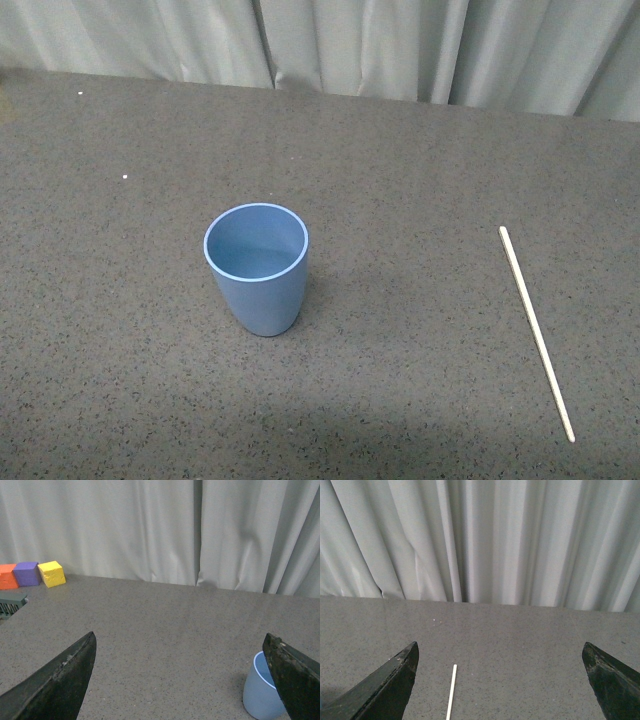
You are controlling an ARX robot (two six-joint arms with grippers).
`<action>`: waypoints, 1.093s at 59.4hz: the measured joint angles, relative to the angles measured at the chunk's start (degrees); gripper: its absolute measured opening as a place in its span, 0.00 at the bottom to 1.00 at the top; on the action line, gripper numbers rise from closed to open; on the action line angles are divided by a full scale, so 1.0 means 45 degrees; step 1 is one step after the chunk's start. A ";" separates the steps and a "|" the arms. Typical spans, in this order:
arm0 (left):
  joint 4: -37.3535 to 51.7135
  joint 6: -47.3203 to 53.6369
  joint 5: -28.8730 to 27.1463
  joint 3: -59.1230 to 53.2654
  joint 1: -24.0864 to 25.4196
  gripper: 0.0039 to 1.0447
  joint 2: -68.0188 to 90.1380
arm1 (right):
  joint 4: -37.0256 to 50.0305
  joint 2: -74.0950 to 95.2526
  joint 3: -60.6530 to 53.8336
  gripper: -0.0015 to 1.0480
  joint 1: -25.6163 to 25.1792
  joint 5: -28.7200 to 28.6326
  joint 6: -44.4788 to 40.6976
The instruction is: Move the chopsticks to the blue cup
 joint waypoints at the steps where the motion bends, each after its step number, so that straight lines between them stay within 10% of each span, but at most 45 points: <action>1: 0.0000 0.0000 0.0000 0.0000 0.0000 0.94 0.0000 | 0.0000 0.0000 0.0000 0.91 0.0000 0.0000 0.0000; 57: 0.0000 0.0000 0.0000 0.0000 0.0000 0.94 0.0000 | 0.0000 0.0000 0.0000 0.91 0.0000 0.0000 0.0000; 65: 0.0000 0.0000 -0.0015 0.0000 0.0000 0.94 0.0000 | -0.1695 0.3050 0.1073 0.91 0.1209 0.3235 -0.1778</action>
